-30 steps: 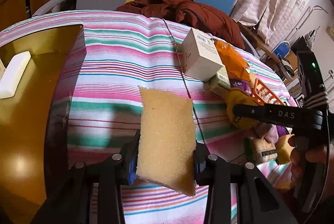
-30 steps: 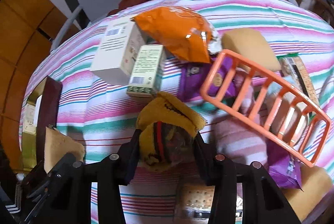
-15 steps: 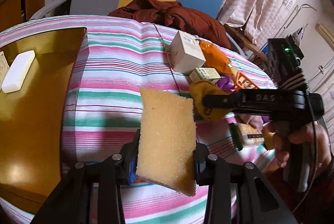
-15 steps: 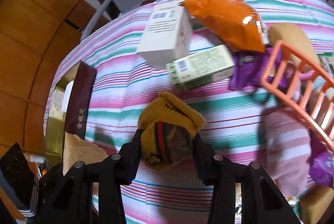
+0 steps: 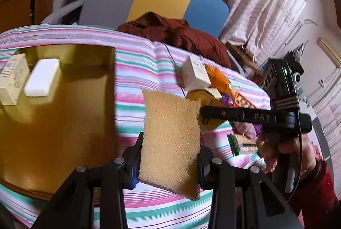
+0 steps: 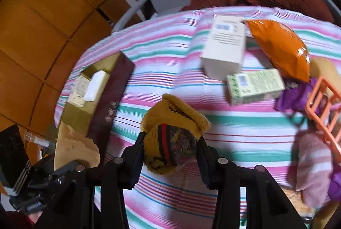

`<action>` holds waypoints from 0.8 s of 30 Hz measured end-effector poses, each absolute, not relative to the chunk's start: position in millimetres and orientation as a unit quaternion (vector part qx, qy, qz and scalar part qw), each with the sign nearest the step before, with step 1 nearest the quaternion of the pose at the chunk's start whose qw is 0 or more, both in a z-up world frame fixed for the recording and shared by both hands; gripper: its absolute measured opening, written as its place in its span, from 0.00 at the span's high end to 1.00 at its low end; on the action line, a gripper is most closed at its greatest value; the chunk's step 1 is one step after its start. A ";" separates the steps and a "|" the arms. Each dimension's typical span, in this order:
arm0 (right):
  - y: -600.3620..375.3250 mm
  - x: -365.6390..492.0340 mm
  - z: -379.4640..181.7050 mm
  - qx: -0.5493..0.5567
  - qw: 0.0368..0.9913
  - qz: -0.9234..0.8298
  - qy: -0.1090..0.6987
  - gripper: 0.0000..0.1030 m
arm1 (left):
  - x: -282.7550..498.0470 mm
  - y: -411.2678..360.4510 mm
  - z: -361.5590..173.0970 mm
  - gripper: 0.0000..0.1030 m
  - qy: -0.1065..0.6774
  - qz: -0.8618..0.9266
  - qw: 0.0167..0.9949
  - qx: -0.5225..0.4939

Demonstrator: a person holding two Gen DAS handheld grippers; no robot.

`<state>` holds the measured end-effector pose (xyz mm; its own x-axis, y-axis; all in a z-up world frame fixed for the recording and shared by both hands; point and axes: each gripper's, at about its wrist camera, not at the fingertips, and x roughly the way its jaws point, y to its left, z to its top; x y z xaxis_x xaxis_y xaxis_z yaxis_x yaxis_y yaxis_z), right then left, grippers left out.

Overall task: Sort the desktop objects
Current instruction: 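Carry sponge and bun over the gold tray and release both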

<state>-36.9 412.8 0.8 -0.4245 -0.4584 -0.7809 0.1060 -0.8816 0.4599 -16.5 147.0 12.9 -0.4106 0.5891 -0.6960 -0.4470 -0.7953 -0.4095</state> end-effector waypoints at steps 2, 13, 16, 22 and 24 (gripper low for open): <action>399.2 -39.5 4.7 0.507 0.183 -0.824 -0.176 0.56 | -21.1 133.8 17.9 0.62 -0.090 0.840 0.302 -0.441; 287.5 -76.2 44.0 0.489 0.264 -0.818 -0.152 0.56 | -86.5 52.5 33.2 0.62 -0.100 0.873 0.222 -0.422; 255.6 -96.2 46.1 0.494 0.264 -0.816 -0.146 0.56 | -114.0 37.5 29.0 0.62 -0.089 0.881 0.195 -0.423; 205.5 -142.1 19.6 0.532 0.240 -0.799 -0.142 0.56 | -166.2 21.5 12.2 0.61 -0.071 0.878 0.168 -0.442; 194.9 -158.7 8.7 0.538 0.225 -0.799 -0.147 0.56 | -182.9 21.7 8.1 0.59 -0.068 0.871 0.170 -0.456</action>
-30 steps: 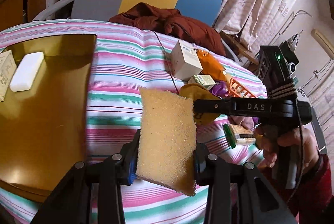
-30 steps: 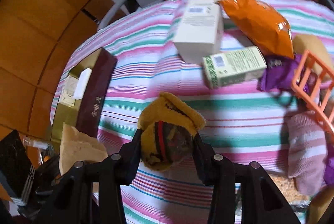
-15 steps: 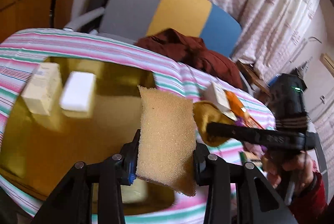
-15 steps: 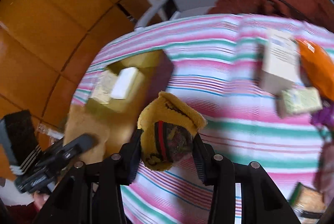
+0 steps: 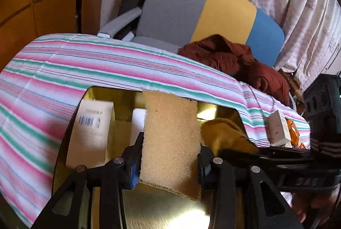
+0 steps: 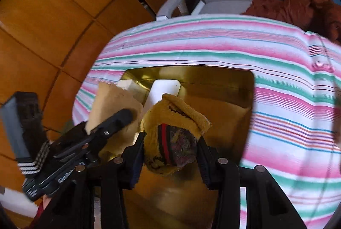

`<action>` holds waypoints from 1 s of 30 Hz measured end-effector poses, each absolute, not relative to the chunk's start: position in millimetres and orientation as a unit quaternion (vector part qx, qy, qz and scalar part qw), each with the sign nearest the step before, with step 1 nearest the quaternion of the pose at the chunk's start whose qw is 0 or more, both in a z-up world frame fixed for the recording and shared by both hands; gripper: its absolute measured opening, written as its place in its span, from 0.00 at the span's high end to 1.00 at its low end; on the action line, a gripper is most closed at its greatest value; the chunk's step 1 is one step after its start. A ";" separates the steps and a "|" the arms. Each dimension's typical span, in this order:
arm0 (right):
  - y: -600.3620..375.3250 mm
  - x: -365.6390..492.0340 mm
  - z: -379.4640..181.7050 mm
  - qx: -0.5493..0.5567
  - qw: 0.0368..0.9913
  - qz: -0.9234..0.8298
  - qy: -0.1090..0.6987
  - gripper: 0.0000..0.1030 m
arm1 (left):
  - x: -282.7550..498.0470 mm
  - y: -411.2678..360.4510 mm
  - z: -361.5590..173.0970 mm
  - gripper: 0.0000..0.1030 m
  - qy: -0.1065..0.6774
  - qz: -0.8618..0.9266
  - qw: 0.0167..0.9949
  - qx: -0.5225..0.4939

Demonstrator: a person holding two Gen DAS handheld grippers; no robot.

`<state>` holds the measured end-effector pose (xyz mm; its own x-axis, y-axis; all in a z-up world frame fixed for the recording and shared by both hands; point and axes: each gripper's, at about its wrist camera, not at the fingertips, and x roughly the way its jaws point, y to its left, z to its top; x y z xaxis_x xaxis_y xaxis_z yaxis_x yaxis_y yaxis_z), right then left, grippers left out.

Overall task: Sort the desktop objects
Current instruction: 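Carry sponge and bun over the gold tray and release both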

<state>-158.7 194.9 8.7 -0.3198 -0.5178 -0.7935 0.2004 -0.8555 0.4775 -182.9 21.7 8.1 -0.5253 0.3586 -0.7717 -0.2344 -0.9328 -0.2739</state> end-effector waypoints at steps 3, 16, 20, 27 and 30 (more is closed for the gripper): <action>188.3 -176.7 -2.8 0.538 0.209 -0.800 -0.166 0.51 | -200.7 21.8 6.9 0.54 -0.052 0.870 0.133 -0.472; 170.0 -174.9 -24.8 0.569 0.204 -0.782 -0.151 0.55 | -170.2 -30.1 30.7 0.44 -0.154 0.892 0.101 -0.412; 157.3 -180.3 -34.8 0.567 0.203 -0.784 -0.149 0.59 | -157.3 -45.9 25.3 0.44 -0.185 0.886 0.090 -0.416; 143.7 -197.2 -25.3 0.536 0.197 -0.812 -0.117 0.57 | -127.5 -59.4 19.8 0.44 -0.217 0.882 0.079 -0.411; 153.8 -189.6 -14.1 0.529 0.213 -0.811 -0.131 0.51 | -120.5 -53.4 16.2 0.43 -0.215 0.880 0.083 -0.416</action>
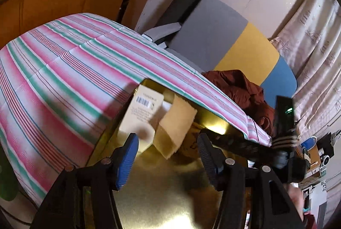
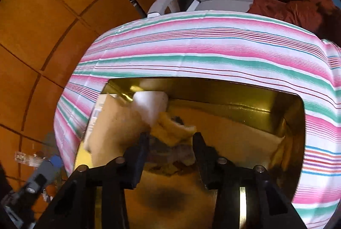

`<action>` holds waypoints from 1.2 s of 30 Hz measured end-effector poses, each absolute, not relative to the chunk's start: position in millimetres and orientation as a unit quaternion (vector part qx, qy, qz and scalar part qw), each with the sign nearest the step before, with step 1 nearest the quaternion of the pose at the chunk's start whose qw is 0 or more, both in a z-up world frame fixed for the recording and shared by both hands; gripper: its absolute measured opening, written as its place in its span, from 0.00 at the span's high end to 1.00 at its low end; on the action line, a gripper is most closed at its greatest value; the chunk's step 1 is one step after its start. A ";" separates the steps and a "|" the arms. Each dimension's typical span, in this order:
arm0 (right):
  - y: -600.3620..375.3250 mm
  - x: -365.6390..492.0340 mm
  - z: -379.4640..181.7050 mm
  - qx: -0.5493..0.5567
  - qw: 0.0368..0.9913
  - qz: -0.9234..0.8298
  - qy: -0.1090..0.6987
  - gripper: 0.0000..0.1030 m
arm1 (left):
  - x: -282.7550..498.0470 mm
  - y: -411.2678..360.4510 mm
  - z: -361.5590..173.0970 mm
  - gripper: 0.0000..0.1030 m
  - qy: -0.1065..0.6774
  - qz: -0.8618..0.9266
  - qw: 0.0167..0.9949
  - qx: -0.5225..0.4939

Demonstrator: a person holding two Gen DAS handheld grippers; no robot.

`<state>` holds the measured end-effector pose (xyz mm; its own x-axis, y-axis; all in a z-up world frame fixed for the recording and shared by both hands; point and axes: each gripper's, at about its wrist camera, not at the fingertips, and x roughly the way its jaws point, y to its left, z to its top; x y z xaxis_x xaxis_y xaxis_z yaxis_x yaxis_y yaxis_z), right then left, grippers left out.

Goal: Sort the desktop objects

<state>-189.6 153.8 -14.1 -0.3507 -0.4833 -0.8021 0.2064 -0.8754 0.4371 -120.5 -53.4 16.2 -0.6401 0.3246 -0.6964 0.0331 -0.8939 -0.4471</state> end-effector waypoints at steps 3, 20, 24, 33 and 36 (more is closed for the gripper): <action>161.8 -174.9 0.4 0.512 0.217 -0.822 -0.121 0.44 | -115.4 -45.2 12.2 0.43 -0.214 0.875 0.088 -0.426; 273.5 -79.5 25.3 0.486 0.168 -0.852 -0.098 0.34 | -67.7 51.6 8.5 0.43 -0.135 0.857 0.178 -0.465; 315.4 -63.5 22.1 0.487 0.134 -0.858 -0.095 0.26 | -55.1 78.9 10.9 0.43 -0.110 0.854 0.203 -0.465; 425.4 -22.0 5.6 0.526 0.017 -0.837 -0.151 0.21 | -35.6 136.4 7.6 0.43 -0.058 0.840 0.256 -0.475; 464.6 -6.8 -0.6 0.537 -0.043 -0.826 -0.164 0.16 | -30.2 151.6 2.5 0.43 -0.047 0.831 0.270 -0.485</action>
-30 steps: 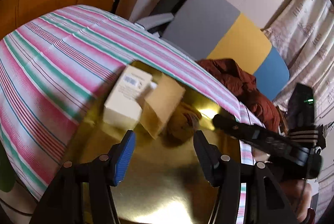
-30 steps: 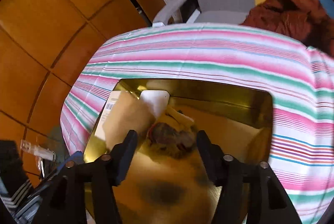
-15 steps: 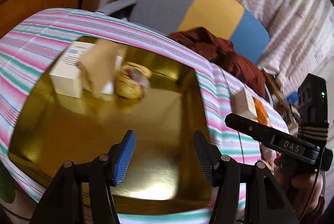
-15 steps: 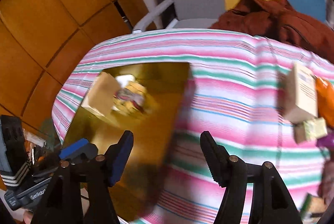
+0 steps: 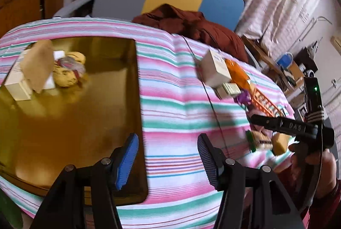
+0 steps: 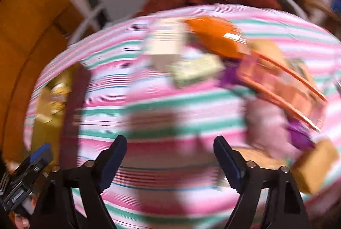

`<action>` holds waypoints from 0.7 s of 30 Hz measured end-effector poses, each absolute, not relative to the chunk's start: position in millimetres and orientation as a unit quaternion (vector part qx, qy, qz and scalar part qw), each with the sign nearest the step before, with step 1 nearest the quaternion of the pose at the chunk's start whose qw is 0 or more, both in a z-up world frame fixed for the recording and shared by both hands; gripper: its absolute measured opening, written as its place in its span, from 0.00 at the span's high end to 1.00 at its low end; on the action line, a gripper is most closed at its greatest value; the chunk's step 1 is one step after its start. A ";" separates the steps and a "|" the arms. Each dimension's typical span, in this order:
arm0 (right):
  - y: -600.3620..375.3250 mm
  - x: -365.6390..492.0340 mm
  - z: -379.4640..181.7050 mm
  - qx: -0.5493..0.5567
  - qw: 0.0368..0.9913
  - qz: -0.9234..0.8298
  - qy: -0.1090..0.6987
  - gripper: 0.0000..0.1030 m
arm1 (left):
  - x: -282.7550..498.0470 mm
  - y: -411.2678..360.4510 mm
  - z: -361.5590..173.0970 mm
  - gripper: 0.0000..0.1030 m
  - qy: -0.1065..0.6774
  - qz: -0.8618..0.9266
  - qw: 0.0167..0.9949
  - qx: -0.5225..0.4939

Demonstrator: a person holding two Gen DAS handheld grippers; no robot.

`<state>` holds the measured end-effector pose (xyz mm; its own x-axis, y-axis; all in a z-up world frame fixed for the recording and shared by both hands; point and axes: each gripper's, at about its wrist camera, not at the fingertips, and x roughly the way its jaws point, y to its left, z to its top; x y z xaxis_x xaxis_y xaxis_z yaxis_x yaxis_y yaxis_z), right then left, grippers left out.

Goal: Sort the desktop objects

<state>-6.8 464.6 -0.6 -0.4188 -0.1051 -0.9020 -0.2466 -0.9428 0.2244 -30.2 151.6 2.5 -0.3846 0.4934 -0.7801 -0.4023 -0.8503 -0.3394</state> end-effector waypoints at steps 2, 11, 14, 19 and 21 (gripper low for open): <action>485.5 -0.7 -6.2 -0.548 0.069 0.816 0.169 0.14 | -25.0 158.3 1.6 0.42 -0.036 0.834 0.269 -0.481; 540.2 1.6 -34.5 -0.598 0.130 0.750 0.250 0.05 | -13.5 166.7 6.3 0.41 -0.027 0.828 0.292 -0.477; 541.9 2.4 -32.9 -0.595 0.153 0.753 0.235 0.05 | -12.1 163.4 5.5 0.41 -0.029 0.826 0.292 -0.482; 559.0 4.5 -42.6 -0.617 0.162 0.726 0.256 0.05 | -12.9 157.6 2.4 0.41 -0.042 0.823 0.290 -0.486; 556.1 3.5 -45.0 -0.620 0.137 0.723 0.272 0.03 | -12.8 156.4 2.1 0.41 -0.046 0.821 0.294 -0.487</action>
